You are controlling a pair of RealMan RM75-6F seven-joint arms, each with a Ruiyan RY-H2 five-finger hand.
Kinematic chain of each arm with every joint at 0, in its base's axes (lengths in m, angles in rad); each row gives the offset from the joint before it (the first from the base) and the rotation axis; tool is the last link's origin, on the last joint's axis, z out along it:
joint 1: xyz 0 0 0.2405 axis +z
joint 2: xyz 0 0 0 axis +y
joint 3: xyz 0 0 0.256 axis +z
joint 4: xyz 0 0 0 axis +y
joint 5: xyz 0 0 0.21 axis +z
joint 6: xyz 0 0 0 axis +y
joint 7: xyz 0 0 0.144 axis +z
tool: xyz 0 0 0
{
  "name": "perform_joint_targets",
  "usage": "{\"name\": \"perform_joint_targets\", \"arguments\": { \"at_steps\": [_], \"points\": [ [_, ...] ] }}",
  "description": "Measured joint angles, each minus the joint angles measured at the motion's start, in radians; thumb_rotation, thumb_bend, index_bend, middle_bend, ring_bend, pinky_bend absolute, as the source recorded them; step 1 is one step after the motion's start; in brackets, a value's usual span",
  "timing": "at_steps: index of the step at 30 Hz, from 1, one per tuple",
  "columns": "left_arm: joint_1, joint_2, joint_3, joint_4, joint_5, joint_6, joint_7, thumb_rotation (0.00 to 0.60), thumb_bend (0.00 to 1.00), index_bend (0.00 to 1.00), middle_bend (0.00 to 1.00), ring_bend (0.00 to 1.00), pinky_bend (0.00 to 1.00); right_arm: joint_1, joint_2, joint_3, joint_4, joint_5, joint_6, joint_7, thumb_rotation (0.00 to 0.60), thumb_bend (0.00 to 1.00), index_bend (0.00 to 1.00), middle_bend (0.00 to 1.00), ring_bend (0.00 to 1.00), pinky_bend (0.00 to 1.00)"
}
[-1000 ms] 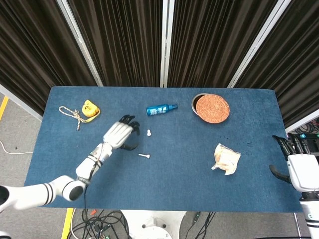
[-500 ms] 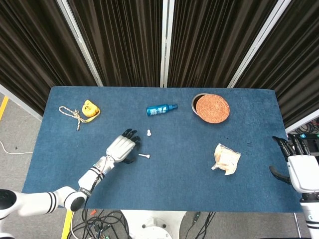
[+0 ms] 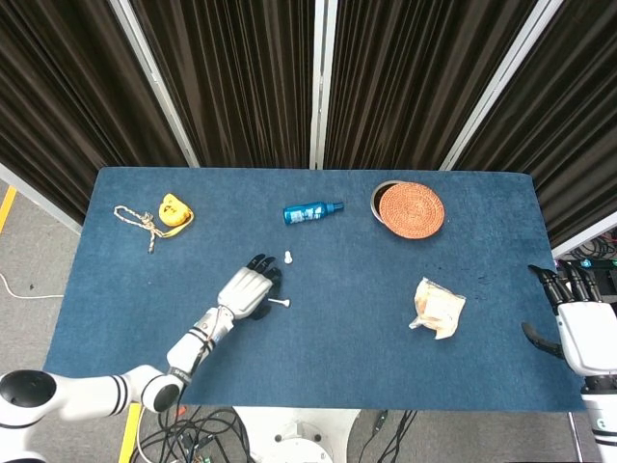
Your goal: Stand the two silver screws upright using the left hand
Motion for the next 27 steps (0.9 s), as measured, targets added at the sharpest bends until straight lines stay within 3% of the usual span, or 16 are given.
{"name": "perform_joint_targets", "arguments": {
  "at_steps": [27],
  "points": [
    [0.006,-0.045,-0.036,0.052,-0.035,-0.024,-0.003,0.600,0.38,0.55,0.22,0.03,0.00,-0.006,0.005,0.000,-0.005,0.006,0.003,-0.003,0.600,0.14,0.12,0.22,0.04,0.09]
  ]
}}
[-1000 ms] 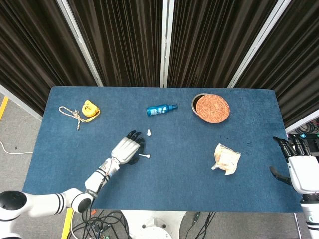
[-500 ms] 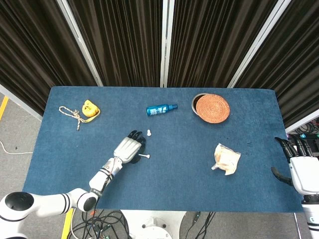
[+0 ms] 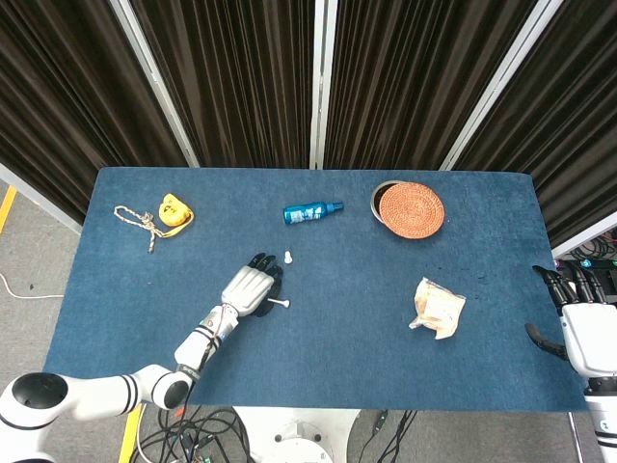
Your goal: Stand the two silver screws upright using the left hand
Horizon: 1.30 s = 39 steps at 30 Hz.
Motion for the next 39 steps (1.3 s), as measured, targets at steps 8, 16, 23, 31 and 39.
{"name": "perform_joint_targets", "arguments": {
  "at_steps": [8,16,23,31,39],
  "points": [
    [0.009,0.064,0.000,-0.058,0.001,0.009,0.018,0.600,0.38,0.55,0.22,0.03,0.00,0.001,-0.002,0.000,0.001,-0.006,0.001,0.002,0.600,0.14,0.12,0.22,0.04,0.09],
    [0.007,0.119,0.000,-0.096,-0.032,0.008,0.077,0.600,0.38,0.56,0.22,0.03,0.00,0.001,-0.003,0.000,0.004,-0.007,0.001,0.004,0.600,0.14,0.12,0.22,0.04,0.09],
    [-0.004,0.134,-0.002,-0.113,-0.048,0.006,0.109,0.600,0.38,0.55,0.22,0.03,0.00,0.004,-0.003,0.001,0.003,-0.005,-0.002,0.003,0.600,0.14,0.12,0.22,0.04,0.09],
    [-0.019,0.151,-0.004,-0.132,-0.065,0.006,0.146,0.600,0.38,0.55,0.22,0.03,0.00,0.002,-0.004,0.001,0.004,-0.002,-0.001,0.005,0.600,0.14,0.12,0.22,0.04,0.09],
    [-0.033,0.156,-0.002,-0.143,-0.086,0.004,0.173,0.600,0.38,0.55,0.22,0.03,0.00,0.000,-0.003,0.000,0.006,0.001,-0.002,0.008,0.600,0.14,0.12,0.22,0.04,0.09]
  ]
}}
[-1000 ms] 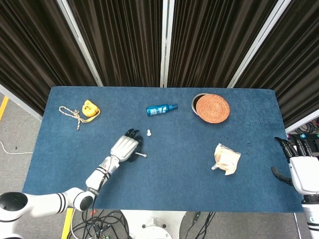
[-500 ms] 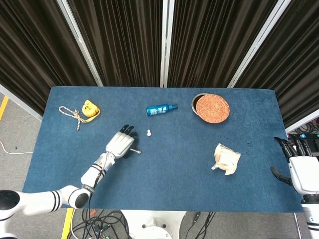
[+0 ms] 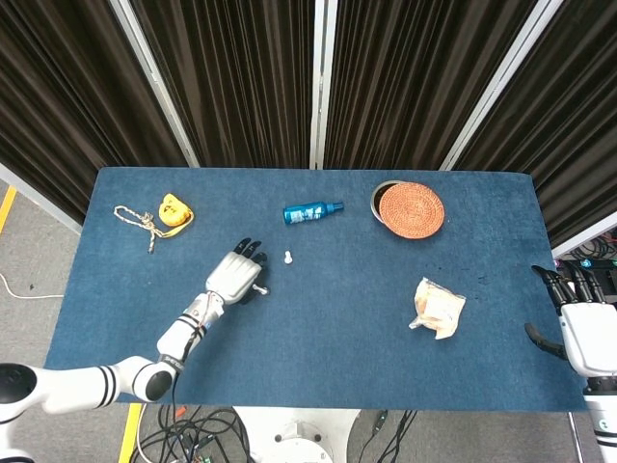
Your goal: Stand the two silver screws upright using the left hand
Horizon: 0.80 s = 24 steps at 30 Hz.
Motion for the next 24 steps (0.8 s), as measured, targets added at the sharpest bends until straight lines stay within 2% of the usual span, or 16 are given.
{"name": "perform_joint_targets", "arguments": {
  "at_steps": [24],
  "points": [
    [-0.048,0.005,0.019,-0.037,-0.049,0.008,0.110,0.600,0.37,0.50,0.21,0.03,0.00,-0.010,0.000,-0.002,0.008,-0.002,0.012,0.015,0.600,0.14,0.12,0.22,0.04,0.09]
  ]
}}
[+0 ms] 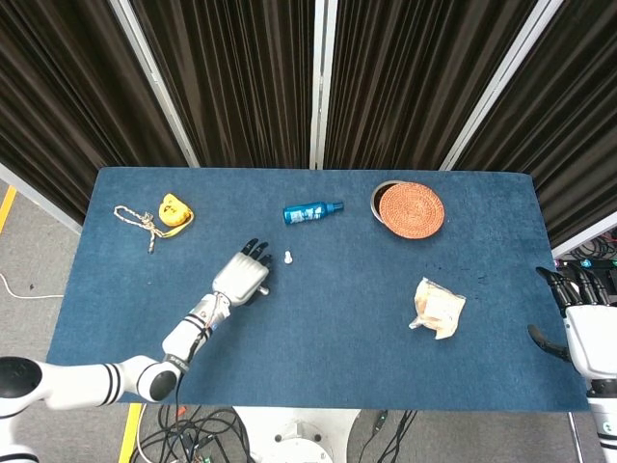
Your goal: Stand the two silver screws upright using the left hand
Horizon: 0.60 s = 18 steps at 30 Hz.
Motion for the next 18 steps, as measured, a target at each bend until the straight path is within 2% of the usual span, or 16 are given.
{"name": "perform_joint_targets", "arguments": {
  "at_steps": [11,18],
  "points": [
    [-0.018,-0.004,0.006,-0.010,-0.029,0.003,0.024,0.600,0.37,0.46,0.20,0.03,0.00,-0.005,0.000,0.000,0.004,-0.002,0.006,0.006,0.600,0.14,0.12,0.22,0.04,0.09],
    [-0.011,0.009,0.007,-0.036,-0.023,0.021,0.005,0.600,0.37,0.34,0.20,0.03,0.00,-0.002,0.001,0.001,0.003,-0.004,0.004,0.004,0.600,0.14,0.12,0.22,0.04,0.09]
  ]
}}
